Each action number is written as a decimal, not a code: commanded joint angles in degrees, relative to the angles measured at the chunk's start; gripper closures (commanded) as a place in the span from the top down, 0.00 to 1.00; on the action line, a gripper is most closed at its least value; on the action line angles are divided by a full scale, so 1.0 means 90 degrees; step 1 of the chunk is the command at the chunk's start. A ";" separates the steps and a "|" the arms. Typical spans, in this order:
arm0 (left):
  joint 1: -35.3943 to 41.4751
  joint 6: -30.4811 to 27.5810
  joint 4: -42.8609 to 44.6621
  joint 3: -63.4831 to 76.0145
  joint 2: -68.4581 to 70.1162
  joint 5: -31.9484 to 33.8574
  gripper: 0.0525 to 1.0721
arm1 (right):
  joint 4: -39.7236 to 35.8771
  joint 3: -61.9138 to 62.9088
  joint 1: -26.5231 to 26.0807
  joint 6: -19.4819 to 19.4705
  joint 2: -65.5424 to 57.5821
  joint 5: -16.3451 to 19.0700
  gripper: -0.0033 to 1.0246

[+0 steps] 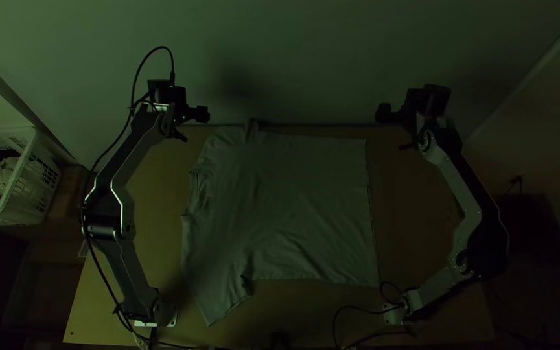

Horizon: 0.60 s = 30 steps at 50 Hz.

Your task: Fold the t-shirt

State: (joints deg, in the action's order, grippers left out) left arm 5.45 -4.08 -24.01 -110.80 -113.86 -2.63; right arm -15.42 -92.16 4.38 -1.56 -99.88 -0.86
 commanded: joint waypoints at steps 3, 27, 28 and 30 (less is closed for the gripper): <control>-0.0030 0.0072 -0.0623 -0.1058 -0.0825 -0.0010 0.94 | -0.0113 -0.0365 0.0031 -0.0217 -0.0446 -0.0051 0.96; 0.0048 0.0013 -0.1160 -0.2073 -0.2329 0.0009 0.85 | -0.0132 -0.0492 0.0128 -0.0725 -0.1110 -0.0051 0.95; 0.0048 0.0013 -0.1151 -0.2073 -0.2368 0.0009 0.85 | -0.0132 -0.0492 0.0138 -0.0735 -0.1129 -0.0051 0.95; 0.0058 0.0013 -0.1141 -0.2073 -0.2427 0.0009 0.85 | -0.0123 -0.0492 0.0148 -0.0754 -0.1159 -0.0051 0.95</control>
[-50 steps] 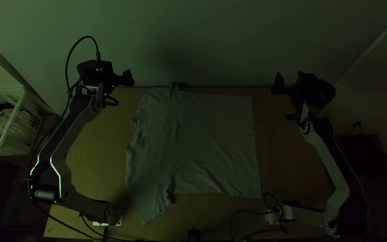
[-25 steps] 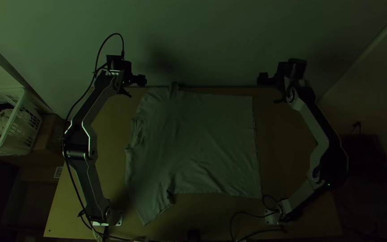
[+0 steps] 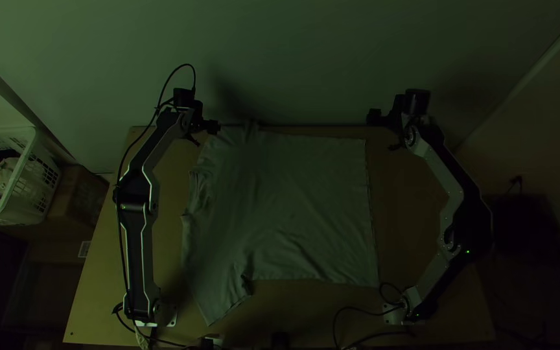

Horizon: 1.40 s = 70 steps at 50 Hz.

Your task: Fold the t-shirt

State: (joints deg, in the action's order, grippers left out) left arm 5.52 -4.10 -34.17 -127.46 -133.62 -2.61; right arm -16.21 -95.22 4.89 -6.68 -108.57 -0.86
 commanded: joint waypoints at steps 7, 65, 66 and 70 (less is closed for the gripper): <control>0.0100 0.0016 0.0008 -0.0232 -0.0427 0.0007 0.85 | -0.0045 -0.0084 0.0141 -0.0235 -0.0270 -0.0051 0.95; 0.0090 0.0201 -0.0129 -0.0232 -0.0319 0.0095 0.02 | -0.1207 -0.1324 0.0053 -0.0879 -0.1921 -0.0060 0.90; 0.0090 0.0201 -0.0168 -0.0232 -0.0309 0.0095 0.03 | -0.1285 -0.1442 0.0053 -0.0918 -0.2018 -0.0060 0.90; 0.0090 0.0231 -0.0236 -0.0223 -0.0231 0.0105 0.02 | -0.1842 -0.2057 0.0053 -0.1074 -0.2497 -0.0060 0.90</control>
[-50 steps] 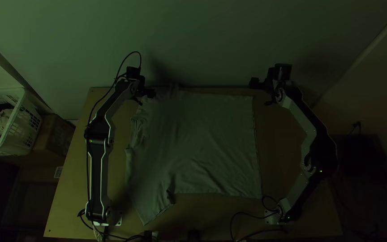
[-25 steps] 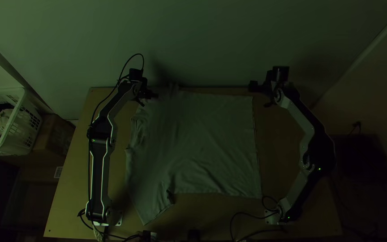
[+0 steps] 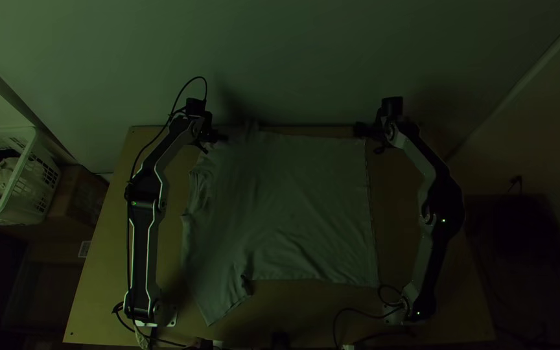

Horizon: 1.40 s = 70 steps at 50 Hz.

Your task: Fold the t-shirt

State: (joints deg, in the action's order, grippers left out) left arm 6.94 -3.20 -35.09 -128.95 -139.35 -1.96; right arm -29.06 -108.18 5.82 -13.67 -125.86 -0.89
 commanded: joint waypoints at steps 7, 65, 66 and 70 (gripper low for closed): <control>-0.0117 0.0141 -0.0154 -0.0048 0.0532 0.0042 0.02 | -0.1234 -0.1642 -0.0022 -0.0336 -0.1269 -0.0058 0.90; -0.0488 0.0434 0.0090 0.0021 0.0698 0.0090 0.03 | -0.0902 -0.2580 0.0144 -0.0209 -0.2031 -0.0068 0.03; -0.0507 0.0434 0.0120 0.0021 0.0688 0.0081 0.03 | -0.0863 -0.2599 0.0144 -0.0209 -0.2031 -0.0068 0.03; -0.0546 0.0444 0.0217 0.0011 0.0669 0.0081 0.03 | -0.0756 -0.2658 0.0124 -0.0200 -0.2060 -0.0068 0.03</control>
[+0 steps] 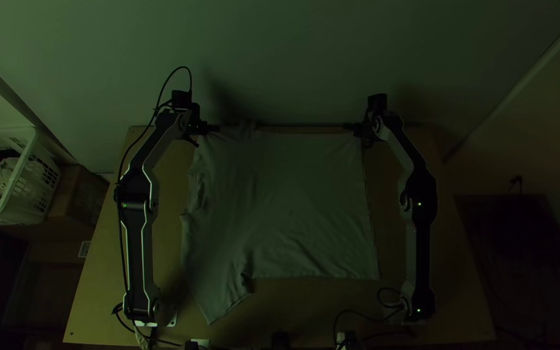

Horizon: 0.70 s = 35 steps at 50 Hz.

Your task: Fold the t-shirt

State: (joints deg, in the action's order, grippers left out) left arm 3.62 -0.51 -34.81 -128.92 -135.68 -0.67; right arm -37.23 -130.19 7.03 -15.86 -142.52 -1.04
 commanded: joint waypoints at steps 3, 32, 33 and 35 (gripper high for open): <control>-0.0187 0.0174 0.0196 0.0008 0.0290 -0.0053 0.03 | 0.0153 -0.0222 -0.0009 0.0043 -0.0200 -0.0051 0.03; -0.0226 0.0340 0.0117 0.2069 0.1677 0.0269 0.02 | -0.0814 0.0550 0.0049 0.0307 0.0581 -0.0051 0.03; -0.0216 0.0340 0.0176 0.2206 0.1755 0.0269 0.02 | -0.0814 0.0608 0.0049 0.0307 0.0621 -0.0051 0.03; -0.0207 0.0340 0.0313 0.2450 0.1901 0.0269 0.02 | -0.0814 0.0716 0.0049 0.0317 0.0708 -0.0051 0.03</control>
State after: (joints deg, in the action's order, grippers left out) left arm 2.48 1.54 -33.58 -112.20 -123.42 1.74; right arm -43.86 -126.61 7.40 -13.63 -140.51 -0.86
